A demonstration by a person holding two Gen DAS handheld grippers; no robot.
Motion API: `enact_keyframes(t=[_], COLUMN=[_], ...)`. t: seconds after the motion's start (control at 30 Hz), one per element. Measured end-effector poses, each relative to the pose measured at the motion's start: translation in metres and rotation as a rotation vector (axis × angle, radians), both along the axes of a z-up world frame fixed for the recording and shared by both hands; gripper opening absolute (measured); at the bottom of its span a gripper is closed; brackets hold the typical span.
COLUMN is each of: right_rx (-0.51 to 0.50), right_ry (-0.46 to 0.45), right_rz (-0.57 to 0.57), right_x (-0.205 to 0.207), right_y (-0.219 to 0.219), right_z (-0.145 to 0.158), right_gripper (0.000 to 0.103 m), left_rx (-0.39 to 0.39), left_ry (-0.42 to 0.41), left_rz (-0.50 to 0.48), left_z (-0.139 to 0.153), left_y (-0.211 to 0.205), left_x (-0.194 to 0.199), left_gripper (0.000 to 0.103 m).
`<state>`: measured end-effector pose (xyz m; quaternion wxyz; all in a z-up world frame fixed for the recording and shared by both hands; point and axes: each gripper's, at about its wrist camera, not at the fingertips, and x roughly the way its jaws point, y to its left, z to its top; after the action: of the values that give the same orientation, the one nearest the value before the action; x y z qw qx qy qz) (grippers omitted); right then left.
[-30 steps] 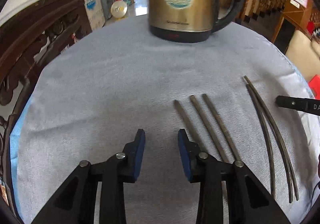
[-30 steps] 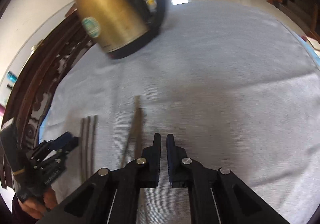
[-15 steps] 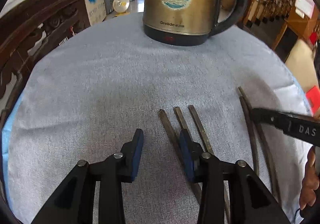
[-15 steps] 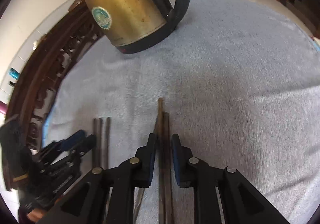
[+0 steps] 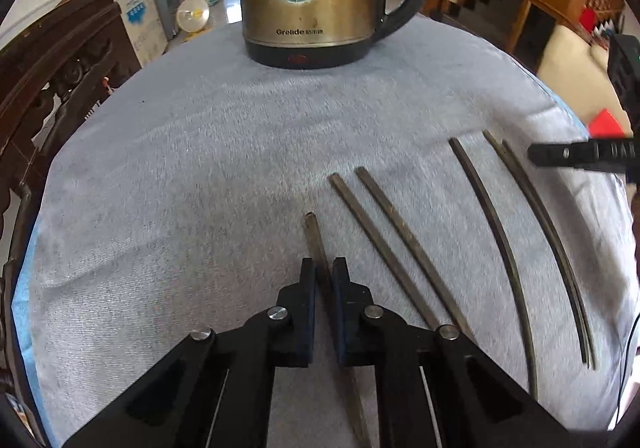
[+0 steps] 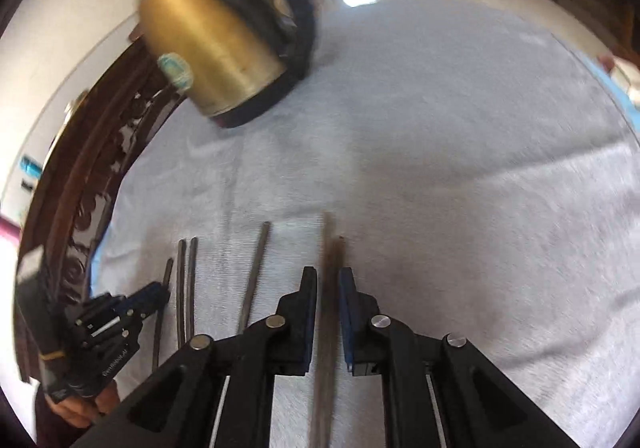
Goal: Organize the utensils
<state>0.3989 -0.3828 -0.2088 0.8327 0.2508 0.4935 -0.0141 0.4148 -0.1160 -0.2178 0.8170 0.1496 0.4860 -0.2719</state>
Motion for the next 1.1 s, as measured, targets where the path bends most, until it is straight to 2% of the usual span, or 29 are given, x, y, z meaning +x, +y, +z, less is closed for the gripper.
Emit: enact_keyframes(t=[0.1, 0.17, 0.23, 0.3, 0.47, 0.5, 0.53, 0.6, 0.63, 0.67, 0.73, 0.87, 1.1], right_rx=[0.029, 0.028, 0.031, 0.003, -0.071, -0.098, -0.124, -0.175, -0.202, -0.241, -0.260, -0.230, -0.194], right_ry=[0.015, 0.001, 0.003, -0.006, 0.043, 0.060, 0.048, 0.043, 0.046, 0.053, 0.033, -0.078, -0.262], right_rz=[-0.048, -0.066, -0.054, -0.038, 0.009, 0.011, 0.010, 0.035, 0.044, 0.051, 0.059, 0.040, 0.052], right_x=[-0.005, -0.006, -0.003, 0.004, 0.033, 0.038, 0.041, 0.045, 0.046, 0.048, 0.046, 0.027, -0.026], right_y=[-0.019, -0.023, -0.020, -0.012, 0.011, 0.015, 0.019, 0.027, 0.030, 0.034, 0.038, 0.036, 0.044], right_z=[0.002, 0.005, 0.006, 0.007, -0.002, -0.005, -0.005, -0.005, -0.004, -0.003, 0.000, 0.026, 0.083], right_gripper=[0.020, 0.021, 0.021, 0.021, 0.021, 0.022, 0.023, 0.020, 0.010, 0.005, 0.005, 0.005, 0.005], left_rx=[-0.004, -0.012, -0.040, -0.042, -0.059, -0.061, -0.059, -0.052, -0.067, -0.081, -0.104, -0.167, -0.303], left_ry=[0.015, 0.025, 0.032, 0.030, 0.023, 0.021, 0.013, 0.003, 0.010, 0.016, 0.018, -0.028, -0.183], left_rz=[0.017, 0.030, 0.044, 0.048, 0.053, 0.052, 0.048, 0.055, 0.062, 0.070, 0.087, 0.084, 0.065], left_z=[0.001, 0.000, 0.001, 0.001, 0.000, 0.000, 0.000, -0.002, -0.002, -0.003, -0.002, 0.012, 0.076], left_y=[0.002, 0.000, -0.003, -0.007, -0.013, -0.014, -0.015, -0.012, -0.009, -0.008, -0.004, 0.006, 0.032], left_x=[0.002, 0.006, 0.010, 0.009, 0.009, 0.009, 0.009, 0.010, 0.011, 0.013, 0.012, 0.000, -0.043], left_gripper=[0.009, 0.014, 0.027, 0.032, 0.032, 0.030, 0.019, 0.006, 0.006, 0.006, 0.006, 0.006, 0.005])
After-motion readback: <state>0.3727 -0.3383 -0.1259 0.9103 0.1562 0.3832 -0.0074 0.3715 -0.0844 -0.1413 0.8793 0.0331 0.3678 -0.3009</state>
